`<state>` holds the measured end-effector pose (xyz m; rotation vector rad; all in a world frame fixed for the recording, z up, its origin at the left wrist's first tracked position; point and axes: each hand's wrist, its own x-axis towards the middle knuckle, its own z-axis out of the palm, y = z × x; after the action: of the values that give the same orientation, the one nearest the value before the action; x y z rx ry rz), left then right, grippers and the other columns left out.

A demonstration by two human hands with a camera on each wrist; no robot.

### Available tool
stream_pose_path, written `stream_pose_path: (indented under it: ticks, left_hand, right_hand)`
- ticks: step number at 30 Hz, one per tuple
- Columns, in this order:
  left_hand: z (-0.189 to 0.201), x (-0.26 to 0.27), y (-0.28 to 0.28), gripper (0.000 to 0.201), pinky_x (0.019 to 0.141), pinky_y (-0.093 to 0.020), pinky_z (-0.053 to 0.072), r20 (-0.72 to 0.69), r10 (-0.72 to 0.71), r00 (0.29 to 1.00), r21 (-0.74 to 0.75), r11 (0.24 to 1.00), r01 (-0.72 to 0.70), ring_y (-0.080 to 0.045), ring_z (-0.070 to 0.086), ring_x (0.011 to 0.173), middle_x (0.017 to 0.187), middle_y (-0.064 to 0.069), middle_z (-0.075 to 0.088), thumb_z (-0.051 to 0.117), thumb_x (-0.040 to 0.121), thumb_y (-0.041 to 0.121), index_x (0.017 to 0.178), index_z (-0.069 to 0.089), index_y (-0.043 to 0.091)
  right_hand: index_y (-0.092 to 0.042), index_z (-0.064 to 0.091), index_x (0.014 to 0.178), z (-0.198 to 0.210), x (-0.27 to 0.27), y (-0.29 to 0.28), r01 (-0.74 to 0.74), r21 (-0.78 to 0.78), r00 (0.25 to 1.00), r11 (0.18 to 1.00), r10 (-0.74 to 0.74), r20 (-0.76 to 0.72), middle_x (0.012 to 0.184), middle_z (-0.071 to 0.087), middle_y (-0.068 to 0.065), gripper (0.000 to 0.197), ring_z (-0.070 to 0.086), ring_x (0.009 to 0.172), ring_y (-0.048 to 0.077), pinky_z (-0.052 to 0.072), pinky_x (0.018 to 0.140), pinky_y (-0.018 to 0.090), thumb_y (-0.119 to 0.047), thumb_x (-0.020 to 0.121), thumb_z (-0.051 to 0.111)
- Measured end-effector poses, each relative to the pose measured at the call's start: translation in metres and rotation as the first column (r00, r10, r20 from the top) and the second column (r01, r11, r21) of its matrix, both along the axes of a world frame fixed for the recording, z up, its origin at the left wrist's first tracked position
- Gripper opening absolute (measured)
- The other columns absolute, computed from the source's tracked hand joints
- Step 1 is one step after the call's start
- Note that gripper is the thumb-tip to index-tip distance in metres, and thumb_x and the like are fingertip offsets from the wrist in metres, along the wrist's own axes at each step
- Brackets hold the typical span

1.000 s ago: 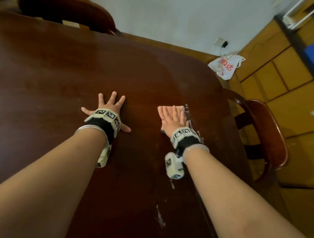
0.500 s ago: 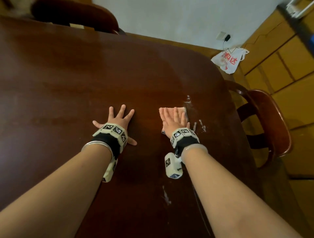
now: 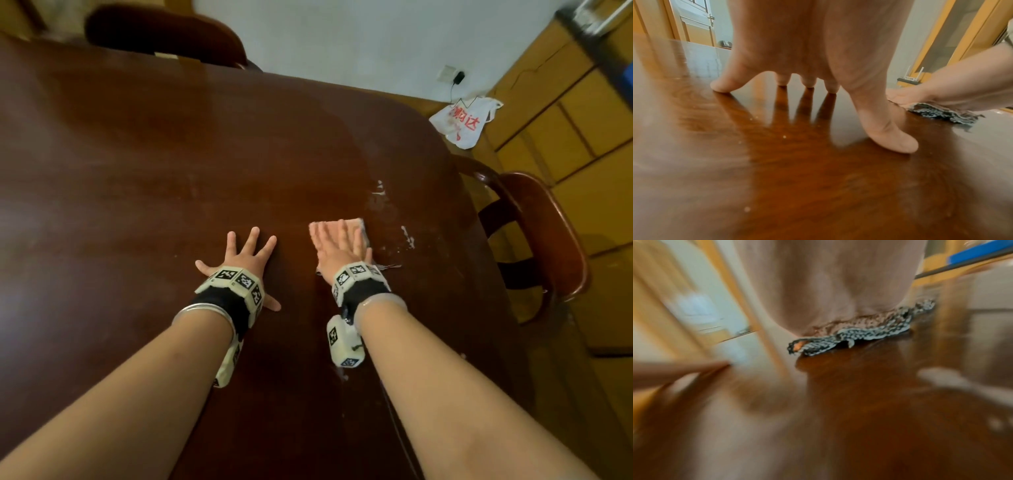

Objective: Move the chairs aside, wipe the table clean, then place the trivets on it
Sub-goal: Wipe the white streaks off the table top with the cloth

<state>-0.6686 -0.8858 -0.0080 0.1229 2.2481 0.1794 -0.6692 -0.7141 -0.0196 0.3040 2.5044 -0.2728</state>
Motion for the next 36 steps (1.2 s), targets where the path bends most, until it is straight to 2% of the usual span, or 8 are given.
stream_pose_path:
  ticks: [5,9,12,16,19,25,31,36]
  left_hand:
    - [0.002,0.000,-0.002,0.131,0.097,-0.079,0.012,0.016,0.004,1.000,0.003,1.000,-0.004,-0.027,-0.028,0.141,0.151,0.017,-0.033,0.084,0.057,0.052,0.144,-0.014,0.049]
    - [0.003,-0.001,-0.002,0.131,0.098,-0.079,0.011,0.017,0.003,1.000,-0.002,1.000,-0.003,-0.027,-0.029,0.141,0.150,0.017,-0.034,0.084,0.057,0.052,0.143,-0.015,0.050]
    - [0.002,-0.005,0.000,0.135,0.095,-0.080,0.012,0.032,0.005,0.999,-0.011,1.000,-0.005,-0.027,-0.030,0.140,0.149,0.018,-0.035,0.086,0.054,0.052,0.142,-0.016,0.052]
    - [0.000,-0.009,0.001,0.138,0.093,-0.081,0.013,0.041,0.007,0.999,-0.024,1.000,-0.006,-0.027,-0.031,0.139,0.148,0.020,-0.036,0.088,0.051,0.050,0.142,-0.016,0.053]
    - [0.002,-0.009,0.001,0.137,0.094,-0.081,0.013,0.050,0.004,0.999,-0.021,1.000,-0.003,-0.028,-0.031,0.140,0.148,0.019,-0.036,0.087,0.052,0.051,0.141,-0.017,0.052]
    - [0.004,-0.008,0.000,0.136,0.094,-0.082,0.011,0.026,-0.011,1.000,-0.012,1.000,0.012,-0.028,-0.030,0.140,0.149,0.018,-0.035,0.086,0.052,0.053,0.142,-0.017,0.052]
    - [0.001,-0.003,-0.003,0.135,0.096,-0.081,0.012,0.015,0.014,1.000,-0.007,1.000,-0.014,-0.026,-0.028,0.141,0.150,0.019,-0.033,0.086,0.053,0.053,0.143,-0.014,0.051]
    - [0.004,0.018,-0.005,0.133,0.099,-0.078,0.012,0.019,0.010,1.000,0.027,1.000,-0.010,-0.026,-0.025,0.142,0.152,0.016,-0.030,0.084,0.053,0.057,0.145,-0.011,0.048]
  right_hand:
    - [-0.051,-0.013,0.146,-0.008,0.040,0.015,-0.341,0.011,0.940,0.940,0.341,-0.019,0.155,-0.026,-0.019,0.059,-0.026,0.143,0.014,-0.007,0.118,0.046,-0.033,0.103,0.023]
    - [-0.051,-0.016,0.146,-0.010,0.021,0.056,-0.135,0.023,0.990,0.991,0.136,-0.028,0.156,-0.029,-0.012,0.057,-0.023,0.145,0.021,-0.003,0.118,0.053,-0.040,0.101,0.017]
    - [-0.050,-0.012,0.147,-0.008,0.001,0.023,0.012,0.002,1.000,1.000,-0.012,-0.002,0.156,-0.028,-0.008,0.061,-0.026,0.144,0.029,-0.008,0.116,0.056,-0.032,0.103,0.027]
    - [-0.055,-0.008,0.145,-0.002,0.016,-0.018,-0.315,-0.027,0.949,0.949,0.315,0.002,0.156,-0.027,-0.014,0.066,-0.028,0.142,0.023,-0.011,0.115,0.054,-0.026,0.102,0.032]
    - [-0.055,-0.011,0.144,-0.007,0.037,0.015,-0.450,-0.013,0.893,0.893,0.450,0.011,0.156,-0.025,-0.019,0.059,-0.024,0.144,0.016,-0.008,0.118,0.049,-0.032,0.103,0.024]
    - [-0.050,-0.009,0.147,-0.002,-0.001,0.024,-0.133,0.041,0.991,0.990,0.132,0.020,0.157,-0.026,-0.010,0.057,-0.025,0.144,0.027,-0.007,0.116,0.054,-0.032,0.104,0.023]
    - [-0.053,-0.009,0.146,0.001,0.047,0.008,-0.395,-0.006,0.918,0.919,0.395,0.022,0.156,-0.024,-0.018,0.055,-0.025,0.144,0.016,-0.008,0.117,0.047,-0.033,0.104,0.021]
    - [-0.047,-0.017,0.147,-0.006,0.046,0.086,-0.138,0.091,0.990,0.986,0.138,0.004,0.154,-0.030,-0.013,0.054,-0.026,0.144,0.019,-0.005,0.118,0.052,-0.039,0.101,0.011]
